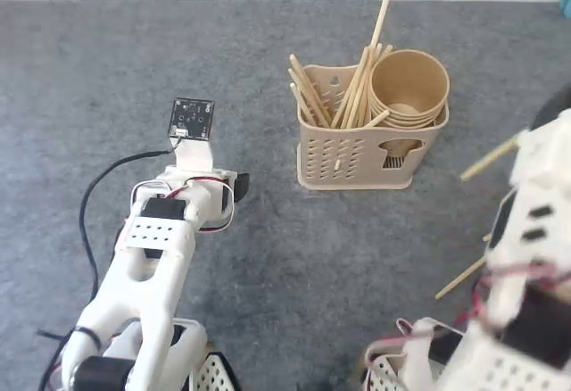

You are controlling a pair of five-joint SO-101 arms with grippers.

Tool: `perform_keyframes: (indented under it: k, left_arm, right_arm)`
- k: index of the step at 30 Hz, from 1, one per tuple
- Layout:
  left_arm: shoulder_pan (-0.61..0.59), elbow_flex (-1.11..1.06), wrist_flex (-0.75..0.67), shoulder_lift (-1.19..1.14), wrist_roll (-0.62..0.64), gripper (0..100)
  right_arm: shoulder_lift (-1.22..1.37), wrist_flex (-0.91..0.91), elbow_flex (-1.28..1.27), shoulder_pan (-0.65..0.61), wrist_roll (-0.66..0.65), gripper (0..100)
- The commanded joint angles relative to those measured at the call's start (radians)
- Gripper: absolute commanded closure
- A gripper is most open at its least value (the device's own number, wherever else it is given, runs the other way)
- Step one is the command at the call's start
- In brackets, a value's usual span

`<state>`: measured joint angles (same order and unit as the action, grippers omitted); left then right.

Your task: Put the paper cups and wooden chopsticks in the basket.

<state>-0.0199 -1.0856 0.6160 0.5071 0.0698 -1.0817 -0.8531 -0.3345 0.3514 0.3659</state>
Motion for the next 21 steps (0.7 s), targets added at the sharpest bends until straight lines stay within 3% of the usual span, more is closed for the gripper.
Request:
perform_keyframes:
  k: [1, 7, 14, 21]
  left_arm:
    - [0.002, 0.035, -0.020, 0.000, -0.005, 75]
    - [0.002, 0.035, -0.003, 0.005, -0.006, 75]
    - [0.002, 0.038, -0.005, 0.003, -0.008, 75]
    - [0.002, 0.036, -0.023, 0.002, -0.008, 75]
  right_arm:
    - [-0.054, 0.127, 0.021, -0.117, 0.006, 99.1]
    - [-0.031, 0.355, 0.009, -0.303, 0.006, 99.1]
    - [0.191, 0.567, 0.000, -0.479, -0.006, 99.1]
    - [0.414, 0.697, 0.000, -0.558, -0.227, 99.1]
